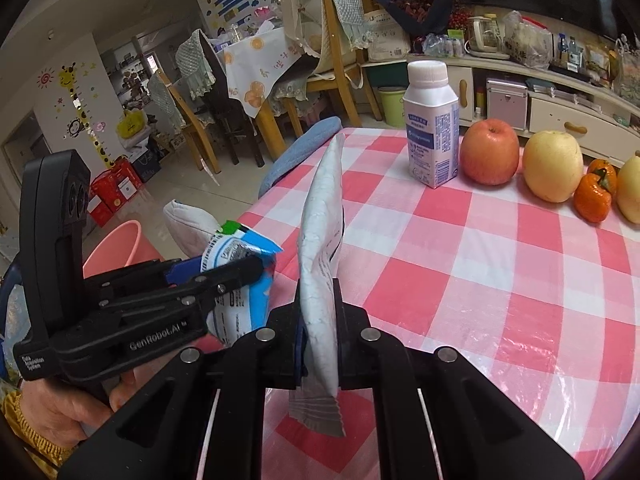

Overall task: Collect trash
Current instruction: 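Carry the blue-green packet and wet-wipes pack to the pink bucket, open both grippers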

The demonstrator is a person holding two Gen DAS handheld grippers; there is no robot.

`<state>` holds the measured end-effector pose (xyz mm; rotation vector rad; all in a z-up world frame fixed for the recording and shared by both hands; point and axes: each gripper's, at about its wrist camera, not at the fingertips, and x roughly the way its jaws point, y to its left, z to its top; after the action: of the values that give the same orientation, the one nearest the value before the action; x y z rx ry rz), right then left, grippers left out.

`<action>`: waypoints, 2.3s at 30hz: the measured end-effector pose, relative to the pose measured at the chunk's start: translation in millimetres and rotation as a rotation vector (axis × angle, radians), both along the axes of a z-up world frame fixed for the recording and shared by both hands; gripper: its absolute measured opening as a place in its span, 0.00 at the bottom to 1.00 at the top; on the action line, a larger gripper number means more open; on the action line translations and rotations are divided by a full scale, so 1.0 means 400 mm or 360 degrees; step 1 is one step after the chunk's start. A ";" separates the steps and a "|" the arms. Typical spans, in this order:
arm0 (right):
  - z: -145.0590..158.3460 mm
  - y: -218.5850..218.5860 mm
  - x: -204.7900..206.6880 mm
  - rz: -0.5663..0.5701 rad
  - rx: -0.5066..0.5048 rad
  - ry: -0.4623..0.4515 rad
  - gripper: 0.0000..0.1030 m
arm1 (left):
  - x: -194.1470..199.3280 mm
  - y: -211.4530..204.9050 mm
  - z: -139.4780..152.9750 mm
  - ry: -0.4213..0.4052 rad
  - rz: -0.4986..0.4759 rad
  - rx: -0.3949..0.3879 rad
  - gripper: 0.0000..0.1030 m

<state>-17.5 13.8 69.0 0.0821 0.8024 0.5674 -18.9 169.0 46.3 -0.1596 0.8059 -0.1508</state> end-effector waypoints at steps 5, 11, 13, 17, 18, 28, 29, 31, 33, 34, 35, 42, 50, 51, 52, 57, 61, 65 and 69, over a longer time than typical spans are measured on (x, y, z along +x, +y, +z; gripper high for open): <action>0.024 -0.001 -0.037 -0.0019 0.0011 -0.0032 0.11 | -0.023 0.020 0.036 -0.0065 0.0031 0.0017 0.37; 0.061 0.032 -0.076 0.0002 0.0021 -0.0076 0.11 | -0.050 0.056 0.073 -0.0134 0.0086 0.0055 0.37; 0.067 0.041 -0.090 0.0008 0.0022 -0.0083 0.11 | -0.059 0.070 0.082 -0.0150 0.0104 0.0050 0.37; 0.077 0.062 -0.117 0.0017 0.0034 -0.0089 0.11 | -0.074 0.097 0.101 -0.0185 0.0151 0.0067 0.37; 0.080 0.070 -0.124 0.0021 0.0030 -0.0094 0.11 | -0.078 0.106 0.106 -0.0194 0.0163 0.0067 0.37; 0.100 0.124 -0.166 0.0032 0.0051 -0.0096 0.11 | -0.110 0.177 0.141 -0.0261 0.0280 0.0095 0.37; 0.102 0.129 -0.169 0.0037 0.0054 -0.0097 0.11 | -0.113 0.185 0.143 -0.0266 0.0293 0.0095 0.37; 0.109 0.149 -0.176 0.0055 0.0052 -0.0103 0.11 | -0.123 0.206 0.149 -0.0275 0.0330 0.0086 0.37; 0.115 0.165 -0.182 0.0073 0.0045 -0.0107 0.11 | -0.132 0.223 0.157 -0.0291 0.0366 0.0104 0.37; 0.118 0.176 -0.184 0.0083 0.0040 -0.0109 0.11 | -0.132 0.229 0.160 -0.0296 0.0378 0.0107 0.37; 0.120 0.184 -0.186 0.0091 0.0036 -0.0110 0.11 | -0.135 0.240 0.163 -0.0302 0.0396 0.0101 0.37; 0.145 0.268 -0.195 0.0164 -0.0001 -0.0137 0.11 | -0.147 0.301 0.172 -0.0313 0.0492 0.0057 0.37; 0.164 0.377 -0.201 0.0267 -0.0021 -0.0156 0.11 | -0.169 0.378 0.184 -0.0337 0.0631 0.0077 0.37; 0.166 0.395 -0.201 0.0282 -0.0021 -0.0155 0.11 | -0.173 0.392 0.185 -0.0340 0.0655 0.0077 0.37; 0.167 0.409 -0.201 0.0294 -0.0023 -0.0155 0.11 | -0.175 0.404 0.186 -0.0342 0.0674 0.0081 0.37; 0.163 0.473 -0.195 0.0352 -0.0028 -0.0139 0.11 | -0.183 0.469 0.180 -0.0320 0.0768 0.0041 0.37; 0.147 0.520 -0.181 0.0392 -0.0022 -0.0109 0.11 | -0.192 0.513 0.176 -0.0307 0.0845 0.0035 0.37; 0.133 0.565 -0.167 0.0433 -0.0016 -0.0076 0.11 | -0.200 0.551 0.172 -0.0291 0.0899 -0.0001 0.37; 0.122 0.605 -0.155 0.0471 -0.0002 -0.0040 0.11 | -0.203 0.582 0.166 -0.0266 0.0946 -0.0022 0.37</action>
<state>-79.6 255.7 117.8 -0.0458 0.7959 0.8456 -99.9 401.7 112.8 -0.3870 0.5630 0.3868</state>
